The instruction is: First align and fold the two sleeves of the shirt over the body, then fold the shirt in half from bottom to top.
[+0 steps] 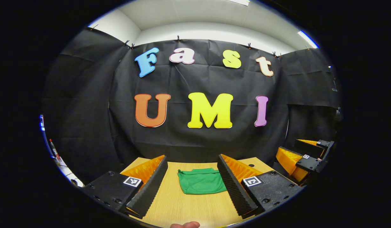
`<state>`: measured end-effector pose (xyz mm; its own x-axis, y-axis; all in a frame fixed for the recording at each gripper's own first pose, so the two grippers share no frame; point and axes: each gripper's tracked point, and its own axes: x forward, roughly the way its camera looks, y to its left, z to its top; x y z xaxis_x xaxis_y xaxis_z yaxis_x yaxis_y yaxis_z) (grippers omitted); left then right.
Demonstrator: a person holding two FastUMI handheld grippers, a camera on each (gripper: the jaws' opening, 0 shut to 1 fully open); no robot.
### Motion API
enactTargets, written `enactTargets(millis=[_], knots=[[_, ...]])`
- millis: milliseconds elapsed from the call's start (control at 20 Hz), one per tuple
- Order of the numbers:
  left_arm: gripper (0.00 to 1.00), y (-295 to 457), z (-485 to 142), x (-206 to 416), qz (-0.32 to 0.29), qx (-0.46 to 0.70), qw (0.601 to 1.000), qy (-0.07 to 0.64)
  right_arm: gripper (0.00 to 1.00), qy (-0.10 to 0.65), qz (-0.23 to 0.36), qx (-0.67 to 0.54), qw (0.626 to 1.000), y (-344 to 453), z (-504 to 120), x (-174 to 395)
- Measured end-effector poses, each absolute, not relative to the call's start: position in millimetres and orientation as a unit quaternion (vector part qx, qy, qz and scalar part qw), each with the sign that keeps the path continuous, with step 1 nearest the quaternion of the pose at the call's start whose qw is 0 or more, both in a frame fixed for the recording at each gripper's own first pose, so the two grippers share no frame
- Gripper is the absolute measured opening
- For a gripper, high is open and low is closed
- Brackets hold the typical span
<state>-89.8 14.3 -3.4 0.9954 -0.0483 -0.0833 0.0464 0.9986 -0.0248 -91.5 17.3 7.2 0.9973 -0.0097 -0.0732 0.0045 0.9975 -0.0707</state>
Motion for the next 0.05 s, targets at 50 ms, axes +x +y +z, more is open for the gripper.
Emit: enactTargets(millis=[50], knots=[[1.0,15.9,-0.9,-90.2,-0.023,-0.01,0.999,0.04,0.93,0.036,-0.006,-0.036,0.999,15.9,7.4,-92.8]])
